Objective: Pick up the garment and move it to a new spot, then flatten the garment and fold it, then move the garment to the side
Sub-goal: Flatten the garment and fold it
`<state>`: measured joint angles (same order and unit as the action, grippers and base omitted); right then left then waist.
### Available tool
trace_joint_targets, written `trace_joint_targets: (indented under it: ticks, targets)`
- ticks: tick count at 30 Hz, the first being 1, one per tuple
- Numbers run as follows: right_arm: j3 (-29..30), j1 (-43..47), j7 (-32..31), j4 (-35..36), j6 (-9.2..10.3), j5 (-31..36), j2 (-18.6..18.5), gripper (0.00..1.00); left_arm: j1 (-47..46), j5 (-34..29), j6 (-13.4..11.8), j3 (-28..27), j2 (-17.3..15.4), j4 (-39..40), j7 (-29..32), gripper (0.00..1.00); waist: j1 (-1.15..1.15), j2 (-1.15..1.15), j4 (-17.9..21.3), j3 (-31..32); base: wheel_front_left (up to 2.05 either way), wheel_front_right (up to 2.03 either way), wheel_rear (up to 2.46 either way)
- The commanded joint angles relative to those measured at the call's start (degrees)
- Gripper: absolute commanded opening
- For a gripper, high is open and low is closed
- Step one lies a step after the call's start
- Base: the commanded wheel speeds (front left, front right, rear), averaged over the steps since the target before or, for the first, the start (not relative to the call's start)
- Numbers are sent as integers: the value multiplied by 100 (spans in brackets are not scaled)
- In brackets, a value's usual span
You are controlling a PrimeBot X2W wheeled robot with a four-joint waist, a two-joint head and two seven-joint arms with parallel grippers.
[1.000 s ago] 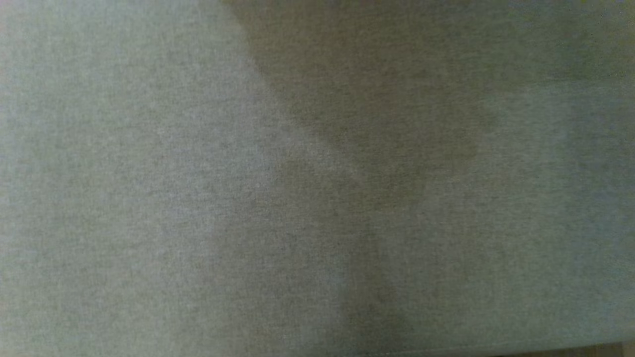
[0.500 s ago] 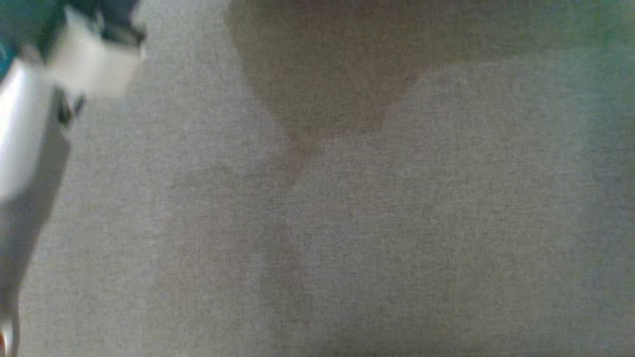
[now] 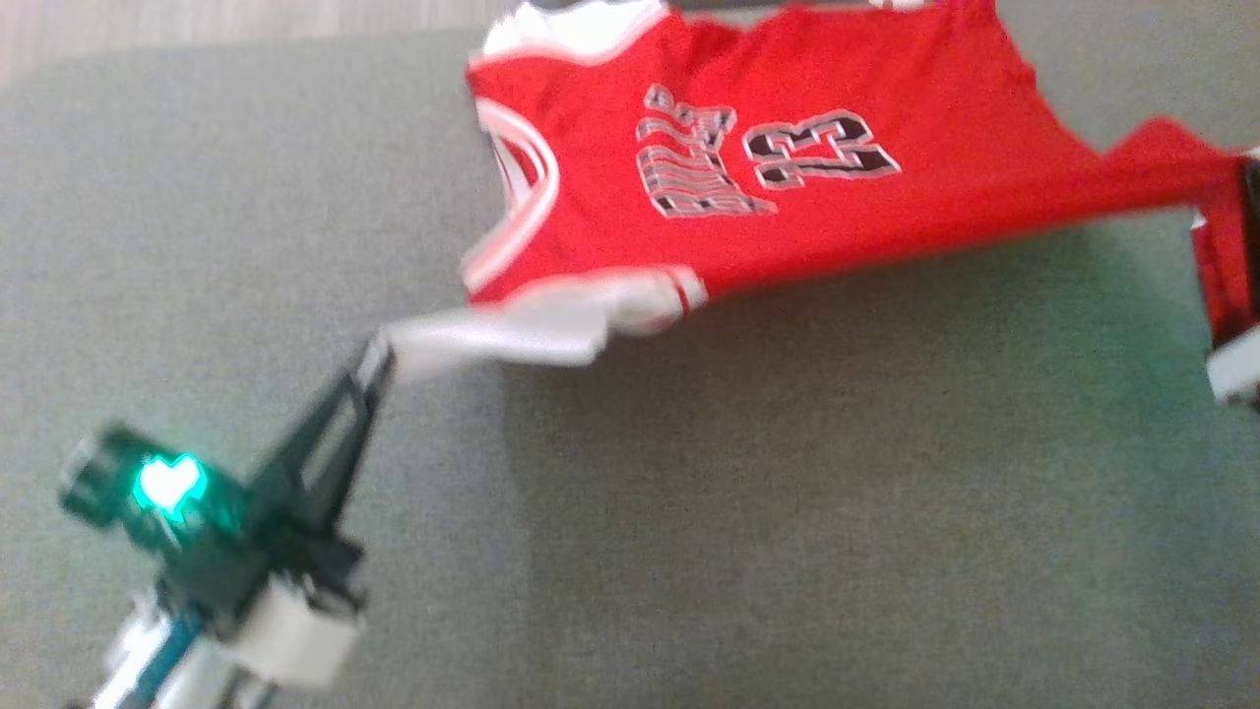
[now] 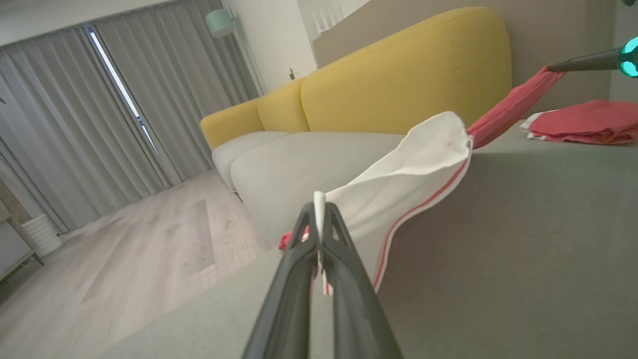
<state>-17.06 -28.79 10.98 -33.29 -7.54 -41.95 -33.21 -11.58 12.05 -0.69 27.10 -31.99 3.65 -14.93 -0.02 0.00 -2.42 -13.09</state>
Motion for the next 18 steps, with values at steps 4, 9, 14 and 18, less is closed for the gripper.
trace_joint_targets:
  ticks: [4, 9, 14, 18]
  targets:
    - [325, 905, -144, 547, 5, -34, -288, 0, 468, 125, -151, -156, -130, 283, -7, 0, 2, 0, -54, 415, 0, 0, 0]
    - [935, 2060, -427, 1267, 5, 99, -182, 0, 1137, 260, -205, 36, -28, 299, -6, 0, 2, 0, -84, 484, 0, 0, 0]
    - [1551, 2795, -850, 1976, 5, 374, 165, 0, 1334, 352, -278, 100, 52, 354, 19, 0, 2, 0, -59, 432, 0, 0, 0]
    - [1858, 2885, -1222, 2274, 5, 628, 499, 0, 1052, 373, -288, 84, 152, 214, 108, 0, 2, 0, -50, 282, 0, 0, 0]
